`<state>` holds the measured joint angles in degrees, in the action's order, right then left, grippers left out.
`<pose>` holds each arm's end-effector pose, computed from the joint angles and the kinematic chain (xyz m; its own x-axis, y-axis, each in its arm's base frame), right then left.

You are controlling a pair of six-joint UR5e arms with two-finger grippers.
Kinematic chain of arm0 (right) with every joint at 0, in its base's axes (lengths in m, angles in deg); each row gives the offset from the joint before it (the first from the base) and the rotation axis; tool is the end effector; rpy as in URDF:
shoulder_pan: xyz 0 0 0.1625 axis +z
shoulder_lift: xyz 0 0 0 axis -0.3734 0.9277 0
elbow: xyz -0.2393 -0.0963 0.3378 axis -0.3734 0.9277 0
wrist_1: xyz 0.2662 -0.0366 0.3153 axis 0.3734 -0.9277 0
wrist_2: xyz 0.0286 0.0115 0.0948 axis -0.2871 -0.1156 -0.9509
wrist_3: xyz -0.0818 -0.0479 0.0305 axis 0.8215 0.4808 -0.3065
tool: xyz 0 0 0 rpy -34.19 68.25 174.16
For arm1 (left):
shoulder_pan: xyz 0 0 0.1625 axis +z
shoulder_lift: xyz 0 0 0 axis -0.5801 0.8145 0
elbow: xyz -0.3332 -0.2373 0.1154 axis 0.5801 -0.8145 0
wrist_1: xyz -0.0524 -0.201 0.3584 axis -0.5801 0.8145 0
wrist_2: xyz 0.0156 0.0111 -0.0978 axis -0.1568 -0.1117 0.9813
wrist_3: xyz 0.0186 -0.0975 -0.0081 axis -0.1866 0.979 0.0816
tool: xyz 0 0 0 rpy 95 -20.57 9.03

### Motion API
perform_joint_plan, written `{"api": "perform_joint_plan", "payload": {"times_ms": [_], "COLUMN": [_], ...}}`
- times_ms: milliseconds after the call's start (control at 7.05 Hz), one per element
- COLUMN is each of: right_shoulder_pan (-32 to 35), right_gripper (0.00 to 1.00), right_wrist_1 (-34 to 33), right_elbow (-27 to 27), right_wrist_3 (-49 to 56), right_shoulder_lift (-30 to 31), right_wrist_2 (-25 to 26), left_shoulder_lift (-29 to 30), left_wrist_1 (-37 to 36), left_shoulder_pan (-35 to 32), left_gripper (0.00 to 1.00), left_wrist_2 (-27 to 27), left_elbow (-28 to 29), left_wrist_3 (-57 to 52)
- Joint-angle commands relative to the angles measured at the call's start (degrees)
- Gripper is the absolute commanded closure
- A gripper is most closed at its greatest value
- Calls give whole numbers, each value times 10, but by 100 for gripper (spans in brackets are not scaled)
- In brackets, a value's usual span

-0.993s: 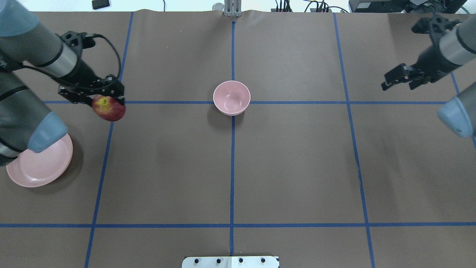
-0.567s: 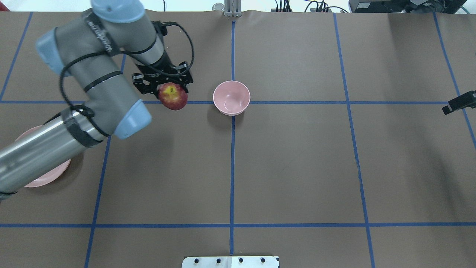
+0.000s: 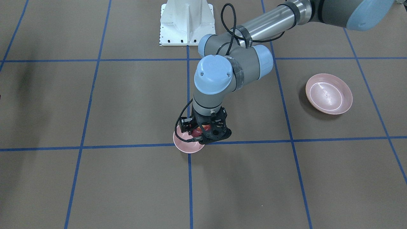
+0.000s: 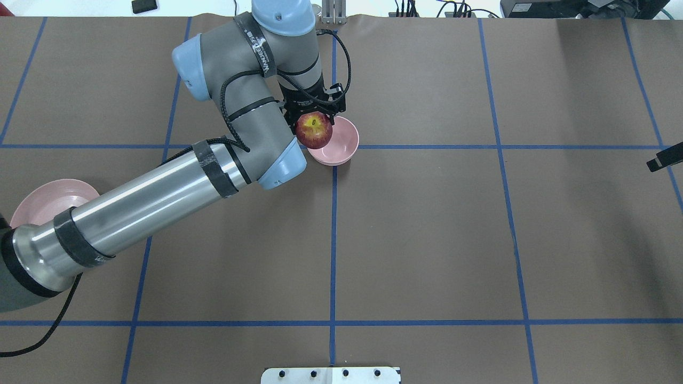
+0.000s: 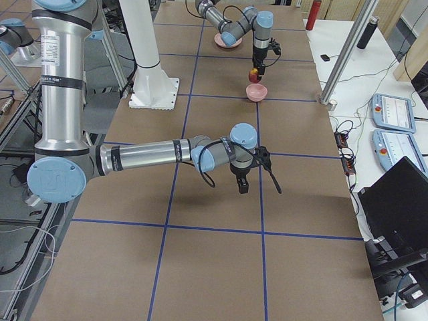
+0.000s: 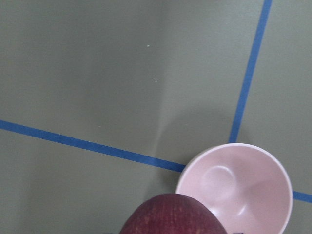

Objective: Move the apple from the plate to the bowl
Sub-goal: 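Carry the apple with the left gripper over the pink bowl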

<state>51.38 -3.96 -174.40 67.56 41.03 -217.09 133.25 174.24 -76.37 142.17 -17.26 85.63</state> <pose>-0.0779 -0.4784 0.5688 0.6454 -0.2482 0.7225 0.1321 0.9678 0.2144 0.5566 -0.5987 0.1432 0.6174 -0.2313 -0.7518 0.1929 0.9711 -0.1404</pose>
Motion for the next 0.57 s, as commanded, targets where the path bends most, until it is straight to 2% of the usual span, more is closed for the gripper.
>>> {"api": "perform_joint_plan", "payload": {"times_ms": [0,426], "right_shoulder_pan": [0,0], "right_gripper": [1,1], "right_wrist_1": [0,0], "right_elbow": [-1,3], "right_wrist_3": [-1,2], "right_shoulder_lift": [2,3], "right_wrist_2": [0,0], "left_shoulder_lift": [13,15], "left_wrist_1": [26,79], "left_shoulder_pan": [7,15], "left_gripper": [100,100], "left_wrist_2": [-8,-12], "left_elbow": [28,65], "left_wrist_3": [3,2]}}
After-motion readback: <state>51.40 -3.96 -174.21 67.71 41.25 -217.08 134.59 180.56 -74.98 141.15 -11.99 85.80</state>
